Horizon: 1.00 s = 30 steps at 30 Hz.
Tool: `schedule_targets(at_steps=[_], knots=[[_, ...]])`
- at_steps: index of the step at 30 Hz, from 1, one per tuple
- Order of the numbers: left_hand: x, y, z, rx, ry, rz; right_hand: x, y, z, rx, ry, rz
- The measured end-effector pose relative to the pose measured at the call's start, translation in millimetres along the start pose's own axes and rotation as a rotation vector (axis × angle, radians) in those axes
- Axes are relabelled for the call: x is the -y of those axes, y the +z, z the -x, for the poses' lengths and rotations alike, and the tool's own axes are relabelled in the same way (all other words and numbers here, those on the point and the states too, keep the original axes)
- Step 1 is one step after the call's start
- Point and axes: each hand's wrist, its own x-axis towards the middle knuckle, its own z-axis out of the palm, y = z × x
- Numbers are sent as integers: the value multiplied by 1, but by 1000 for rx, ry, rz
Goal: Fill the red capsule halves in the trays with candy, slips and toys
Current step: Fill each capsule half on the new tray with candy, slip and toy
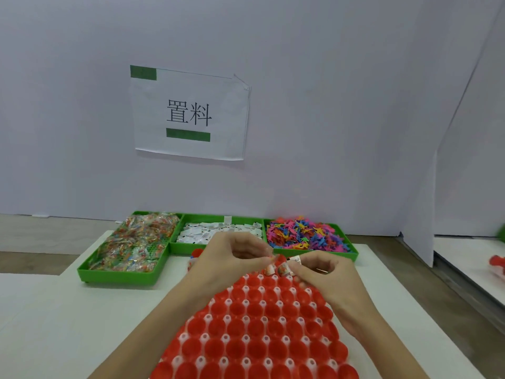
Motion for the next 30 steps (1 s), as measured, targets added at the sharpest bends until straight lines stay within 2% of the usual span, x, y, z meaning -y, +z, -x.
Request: schedule_targets(at_steps=[3,7,12,17,21,26,30], knots=[[-1,13,2,37,10,15,8,1,5,54,3,-58],[4,19,3,-10,3,77,13,-3,9,117,8,-85],[8,21,6,-34,-17,29,12,-3,9,99,12,-179],[7,25,9,-67,95,-99,13,-1,11,60,-144,68],[4,25,11,-110,191,-229,18,2,15,96,-265,175],[4,24,11,-128,247,-199,20,5,19,61,-327,307],[4,21,12,-110,263,-200,18,9,21,32,-335,305]])
